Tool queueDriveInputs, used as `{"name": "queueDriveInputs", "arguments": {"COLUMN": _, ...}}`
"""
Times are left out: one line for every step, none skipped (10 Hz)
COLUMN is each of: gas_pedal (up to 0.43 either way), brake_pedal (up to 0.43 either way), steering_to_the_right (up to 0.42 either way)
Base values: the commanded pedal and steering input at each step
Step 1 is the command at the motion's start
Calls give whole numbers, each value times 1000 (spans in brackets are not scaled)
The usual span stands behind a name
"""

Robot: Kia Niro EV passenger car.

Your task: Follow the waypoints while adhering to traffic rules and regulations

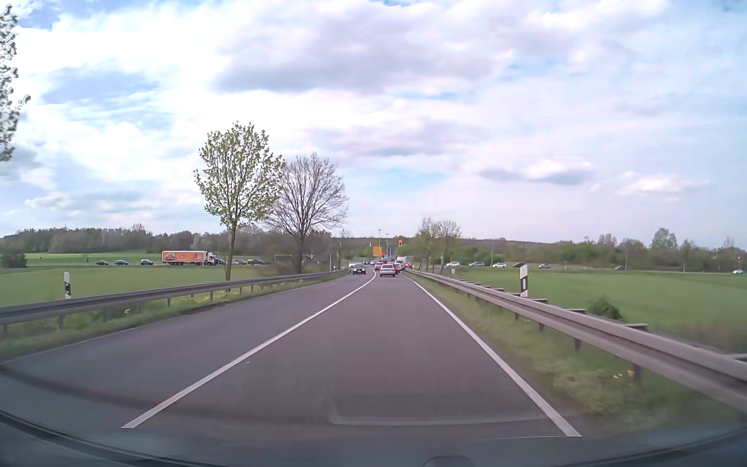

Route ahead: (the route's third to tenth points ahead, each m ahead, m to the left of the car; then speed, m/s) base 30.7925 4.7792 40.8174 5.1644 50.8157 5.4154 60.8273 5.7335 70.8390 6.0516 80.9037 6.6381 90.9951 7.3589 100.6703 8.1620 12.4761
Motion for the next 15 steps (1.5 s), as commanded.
{"name": "queueDriveInputs", "arguments": {"gas_pedal": 0, "brake_pedal": 274, "steering_to_the_right": -3}}
{"name": "queueDriveInputs", "arguments": {"gas_pedal": 0, "brake_pedal": 268, "steering_to_the_right": -3}}
{"name": "queueDriveInputs", "arguments": {"gas_pedal": 0, "brake_pedal": 274, "steering_to_the_right": -3}}
{"name": "queueDriveInputs", "arguments": {"gas_pedal": 0, "brake_pedal": 274, "steering_to_the_right": -3}}
{"name": "queueDriveInputs", "arguments": {"gas_pedal": 0, "brake_pedal": 274, "steering_to_the_right": -3}}
{"name": "queueDriveInputs", "arguments": {"gas_pedal": 0, "brake_pedal": 274, "steering_to_the_right": -3}}
{"name": "queueDriveInputs", "arguments": {"gas_pedal": 0, "brake_pedal": 268, "steering_to_the_right": -3}}
{"name": "queueDriveInputs", "arguments": {"gas_pedal": 0, "brake_pedal": 274, "steering_to_the_right": -3}}
{"name": "queueDriveInputs", "arguments": {"gas_pedal": 0, "brake_pedal": 274, "steering_to_the_right": -3}}
{"name": "queueDriveInputs", "arguments": {"gas_pedal": 0, "brake_pedal": 274, "steering_to_the_right": -3}}
{"name": "queueDriveInputs", "arguments": {"gas_pedal": 0, "brake_pedal": 274, "steering_to_the_right": -3}}
{"name": "queueDriveInputs", "arguments": {"gas_pedal": 0, "brake_pedal": 274, "steering_to_the_right": -4}}
{"name": "queueDriveInputs", "arguments": {"gas_pedal": 0, "brake_pedal": 274, "steering_to_the_right": -5}}
{"name": "queueDriveInputs", "arguments": {"gas_pedal": 0, "brake_pedal": 268, "steering_to_the_right": -5}}
{"name": "queueDriveInputs", "arguments": {"gas_pedal": 0, "brake_pedal": 268, "steering_to_the_right": -5}}
